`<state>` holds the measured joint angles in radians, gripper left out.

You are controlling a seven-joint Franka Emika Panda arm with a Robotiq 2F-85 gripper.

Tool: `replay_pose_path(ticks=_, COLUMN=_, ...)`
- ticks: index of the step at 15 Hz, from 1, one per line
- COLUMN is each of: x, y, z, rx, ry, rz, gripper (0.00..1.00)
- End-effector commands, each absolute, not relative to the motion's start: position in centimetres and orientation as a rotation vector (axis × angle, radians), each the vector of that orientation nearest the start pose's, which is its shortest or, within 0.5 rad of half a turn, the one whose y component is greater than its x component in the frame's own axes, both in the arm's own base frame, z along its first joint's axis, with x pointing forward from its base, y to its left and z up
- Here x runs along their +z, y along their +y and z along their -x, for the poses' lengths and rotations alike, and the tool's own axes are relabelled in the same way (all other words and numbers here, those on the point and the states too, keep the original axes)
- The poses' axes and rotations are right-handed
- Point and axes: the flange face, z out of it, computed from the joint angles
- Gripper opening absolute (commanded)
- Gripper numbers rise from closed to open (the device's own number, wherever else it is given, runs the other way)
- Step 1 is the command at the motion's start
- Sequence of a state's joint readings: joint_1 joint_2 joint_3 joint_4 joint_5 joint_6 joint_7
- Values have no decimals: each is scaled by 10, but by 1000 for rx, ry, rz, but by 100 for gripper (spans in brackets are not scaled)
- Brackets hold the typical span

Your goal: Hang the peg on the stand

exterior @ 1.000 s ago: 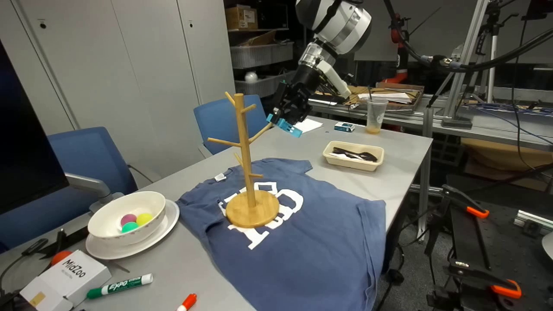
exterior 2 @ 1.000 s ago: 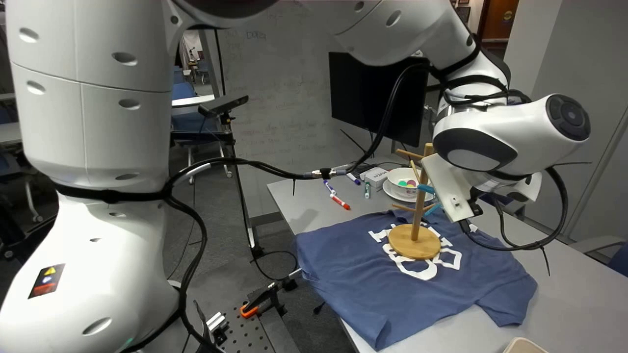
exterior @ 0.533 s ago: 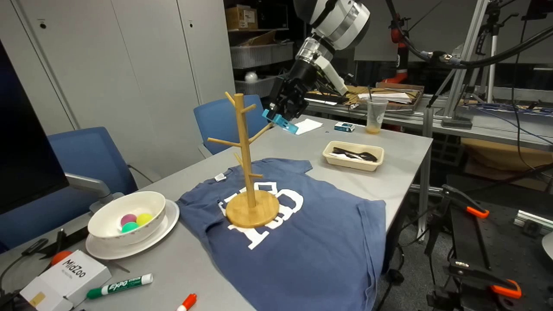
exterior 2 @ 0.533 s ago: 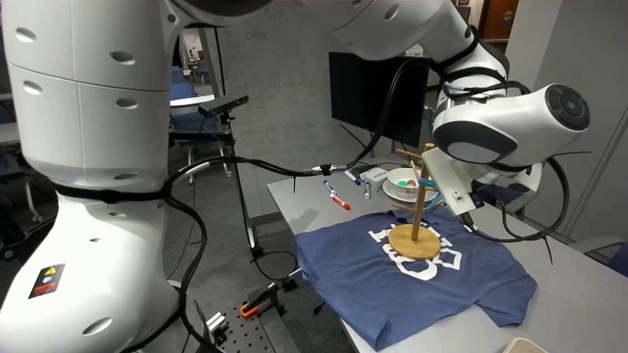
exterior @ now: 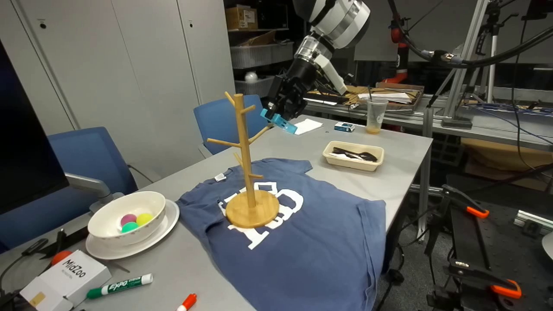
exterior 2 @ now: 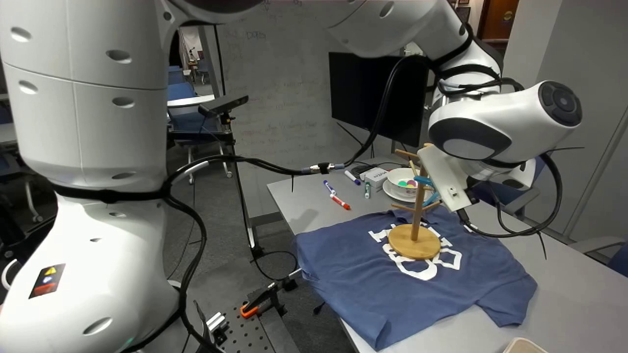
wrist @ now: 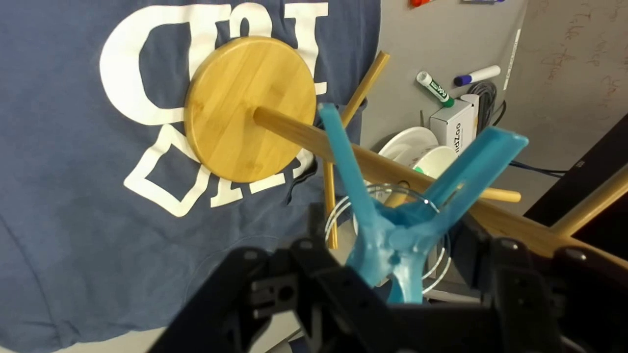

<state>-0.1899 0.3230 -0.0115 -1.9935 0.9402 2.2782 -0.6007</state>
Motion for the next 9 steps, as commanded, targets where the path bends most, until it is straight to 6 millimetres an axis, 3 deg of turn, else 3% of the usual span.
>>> replay_pose_path(ticks=1, x=310, y=-99, z=-588, rx=-312, ry=287, rz=2451, gripper=36)
replay_pose_path(ticks=9, x=312, y=-90, z=-563, rx=-289, ry=283, rz=2472, gripper=36)
